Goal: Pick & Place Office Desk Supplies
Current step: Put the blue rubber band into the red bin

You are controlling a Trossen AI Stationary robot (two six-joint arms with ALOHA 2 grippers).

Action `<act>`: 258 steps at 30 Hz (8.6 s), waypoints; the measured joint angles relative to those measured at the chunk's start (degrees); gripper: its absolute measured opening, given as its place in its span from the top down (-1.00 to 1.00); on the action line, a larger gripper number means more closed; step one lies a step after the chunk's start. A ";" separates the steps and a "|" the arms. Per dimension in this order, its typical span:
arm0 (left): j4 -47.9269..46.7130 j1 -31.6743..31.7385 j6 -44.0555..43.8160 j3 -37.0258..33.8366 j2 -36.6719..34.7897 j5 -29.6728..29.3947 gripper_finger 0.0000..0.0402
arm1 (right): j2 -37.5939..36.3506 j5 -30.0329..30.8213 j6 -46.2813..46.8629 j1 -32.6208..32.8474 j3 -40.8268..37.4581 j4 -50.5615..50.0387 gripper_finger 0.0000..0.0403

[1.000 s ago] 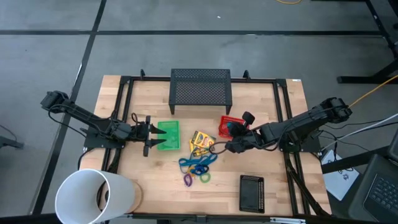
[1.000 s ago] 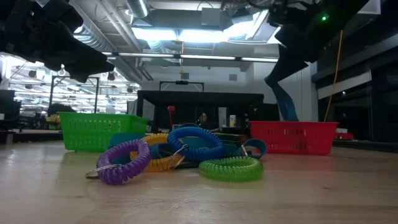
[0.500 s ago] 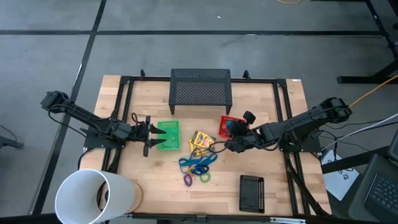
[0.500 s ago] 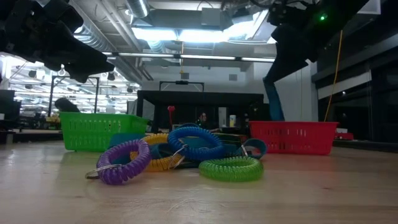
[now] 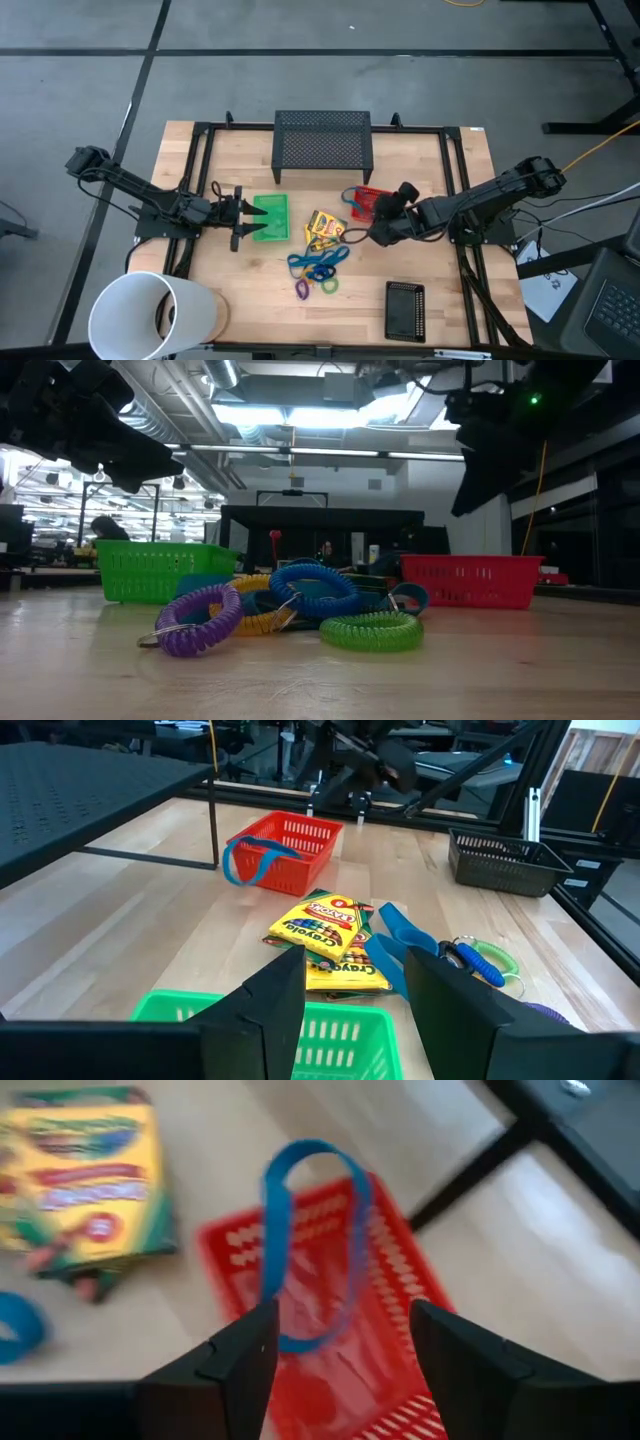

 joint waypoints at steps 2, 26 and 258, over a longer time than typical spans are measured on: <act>-0.01 -0.01 -0.02 0.00 0.01 0.00 0.16 | 0.00 1.19 0.67 -0.04 0.00 -1.25 -0.14; 0.00 -0.02 -0.20 -0.02 0.00 -0.09 0.16 | 4.24 -3.15 -6.94 -6.42 -5.57 16.17 0.04; -0.41 -0.02 -0.19 -0.02 0.02 -2.16 0.16 | 4.94 19.54 14.45 5.30 13.55 -23.53 1.00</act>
